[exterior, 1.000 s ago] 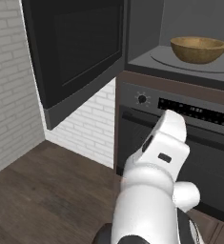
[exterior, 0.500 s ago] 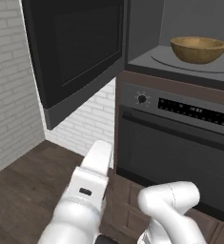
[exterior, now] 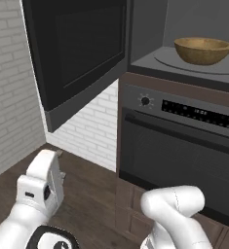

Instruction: Pick the potato from the sink and place it in the bowl. Then pick the bowl and place it in the microwave. Then close the microwave door and press the start button.

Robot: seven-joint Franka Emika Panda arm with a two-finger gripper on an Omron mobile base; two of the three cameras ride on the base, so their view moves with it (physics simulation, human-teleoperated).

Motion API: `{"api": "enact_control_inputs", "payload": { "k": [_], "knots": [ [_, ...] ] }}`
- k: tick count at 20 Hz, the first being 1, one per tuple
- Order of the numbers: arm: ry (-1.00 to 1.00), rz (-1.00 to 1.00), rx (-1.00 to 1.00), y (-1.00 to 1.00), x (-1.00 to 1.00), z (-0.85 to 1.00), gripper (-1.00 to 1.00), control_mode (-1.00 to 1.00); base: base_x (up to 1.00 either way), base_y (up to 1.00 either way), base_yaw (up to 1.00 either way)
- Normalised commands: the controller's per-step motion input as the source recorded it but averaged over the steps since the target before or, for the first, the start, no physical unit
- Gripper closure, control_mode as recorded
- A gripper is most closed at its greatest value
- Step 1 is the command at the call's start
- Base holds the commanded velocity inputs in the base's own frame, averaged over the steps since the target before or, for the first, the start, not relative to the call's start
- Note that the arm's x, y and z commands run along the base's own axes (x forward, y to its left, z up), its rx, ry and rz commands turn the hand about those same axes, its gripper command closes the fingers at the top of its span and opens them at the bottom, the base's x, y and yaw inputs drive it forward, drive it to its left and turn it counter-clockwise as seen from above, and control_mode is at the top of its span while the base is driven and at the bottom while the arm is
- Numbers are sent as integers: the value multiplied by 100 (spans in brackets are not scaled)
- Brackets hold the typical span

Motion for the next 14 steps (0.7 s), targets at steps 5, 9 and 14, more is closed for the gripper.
{"api": "enact_control_inputs", "payload": {
  "k": [5, 9, 14],
  "knots": [
    [0, -13, -12, 88, 100, -31, -100, -100, 0, 0, 0],
    [0, -12, -11, 84, 91, -16, -100, -100, 0, 0, 0],
    [0, -15, -8, 51, 83, -1, -100, -100, 0, 0, 0]
  ]
}}
